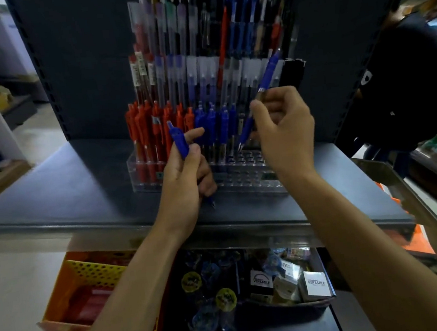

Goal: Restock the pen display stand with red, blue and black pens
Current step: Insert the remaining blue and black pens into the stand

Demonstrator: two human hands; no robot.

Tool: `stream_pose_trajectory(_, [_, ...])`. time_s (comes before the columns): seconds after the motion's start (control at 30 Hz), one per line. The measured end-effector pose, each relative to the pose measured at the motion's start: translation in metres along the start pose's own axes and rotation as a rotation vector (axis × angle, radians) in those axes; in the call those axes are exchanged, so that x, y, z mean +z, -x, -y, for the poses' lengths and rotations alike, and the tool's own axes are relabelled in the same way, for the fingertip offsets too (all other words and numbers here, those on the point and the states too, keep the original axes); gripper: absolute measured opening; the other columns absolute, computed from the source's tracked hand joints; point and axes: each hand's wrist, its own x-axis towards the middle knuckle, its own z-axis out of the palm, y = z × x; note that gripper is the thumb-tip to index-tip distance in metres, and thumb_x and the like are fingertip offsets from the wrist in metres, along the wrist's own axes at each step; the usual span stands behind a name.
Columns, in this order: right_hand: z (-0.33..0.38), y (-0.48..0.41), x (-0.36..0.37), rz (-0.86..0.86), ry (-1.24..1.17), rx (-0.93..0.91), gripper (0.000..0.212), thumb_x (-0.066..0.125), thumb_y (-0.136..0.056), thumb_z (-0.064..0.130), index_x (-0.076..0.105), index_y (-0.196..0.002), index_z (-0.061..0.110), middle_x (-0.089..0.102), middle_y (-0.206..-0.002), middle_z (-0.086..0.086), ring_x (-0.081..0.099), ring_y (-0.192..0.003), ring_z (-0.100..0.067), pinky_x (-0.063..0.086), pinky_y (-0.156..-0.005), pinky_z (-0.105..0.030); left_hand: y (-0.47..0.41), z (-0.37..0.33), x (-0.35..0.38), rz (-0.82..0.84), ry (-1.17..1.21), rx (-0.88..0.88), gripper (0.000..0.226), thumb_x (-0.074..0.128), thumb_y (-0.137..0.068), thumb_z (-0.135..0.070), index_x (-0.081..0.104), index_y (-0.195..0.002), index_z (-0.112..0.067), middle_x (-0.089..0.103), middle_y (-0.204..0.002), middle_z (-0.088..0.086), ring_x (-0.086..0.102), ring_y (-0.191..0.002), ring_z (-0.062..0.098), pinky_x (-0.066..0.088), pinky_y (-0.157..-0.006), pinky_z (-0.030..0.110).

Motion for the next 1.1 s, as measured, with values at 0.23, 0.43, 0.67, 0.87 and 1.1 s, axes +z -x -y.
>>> stream_pose_trajectory(0.23, [-0.022,0.012,0.010,0.100,0.139,-0.021,0.011,0.060,-0.095,0.018,0.052,-0.101,0.018,0.057,-0.083,0.013,0.060,-0.074,-0.007,0.055,-0.067,-0.019,0.000,-0.001,0.001,0.084,0.290,-0.126,0.021,0.020,-0.096,-0.007,0.036,-0.085,-0.016,0.035,-0.063,-0.002,0.030,-0.052,0.012,0.032,-0.050,0.023])
stream_pose_trajectory(0.43, [-0.031,0.015,0.011,0.245,0.387,-0.030,0.007,0.067,-0.088,0.023,0.062,-0.093,0.021,0.059,-0.073,0.015,0.059,-0.078,-0.009,0.048,-0.071,-0.027,-0.002,0.001,0.003,0.040,0.168,-0.086,0.023,0.027,-0.102,-0.007,0.050,-0.098,-0.009,0.049,-0.070,-0.001,0.042,-0.056,0.012,0.039,-0.055,0.024])
stream_pose_trajectory(0.67, [-0.033,0.029,0.016,0.129,0.626,-0.042,0.018,0.062,-0.089,0.039,0.069,-0.099,0.026,0.061,-0.100,0.006,0.044,-0.110,-0.021,0.020,-0.085,-0.032,0.002,-0.001,0.004,0.029,0.043,-0.052,0.025,0.040,-0.101,-0.005,0.057,-0.119,-0.006,0.071,-0.093,0.003,0.067,-0.081,0.012,0.055,-0.085,0.029])
stream_pose_trajectory(0.87, [-0.034,0.035,0.008,0.209,0.679,-0.010,0.025,0.052,-0.096,0.043,0.071,-0.108,0.031,0.060,-0.115,0.001,0.043,-0.114,-0.025,0.026,-0.095,-0.038,0.006,-0.006,0.002,0.030,-0.108,-0.020,0.025,0.044,-0.100,-0.010,0.059,-0.118,-0.019,0.073,-0.105,-0.001,0.066,-0.092,0.012,0.050,-0.088,0.026])
stream_pose_trajectory(1.1, [-0.018,0.059,-0.007,0.237,0.129,-0.097,0.010,0.058,-0.095,0.019,0.065,-0.088,0.018,0.062,-0.074,0.007,0.056,-0.065,-0.004,0.043,-0.060,-0.014,0.013,-0.009,0.005,0.009,-0.118,-0.022,0.025,0.056,-0.095,-0.010,0.066,-0.116,-0.018,0.070,-0.112,0.000,0.067,-0.098,0.013,0.053,-0.079,0.026])
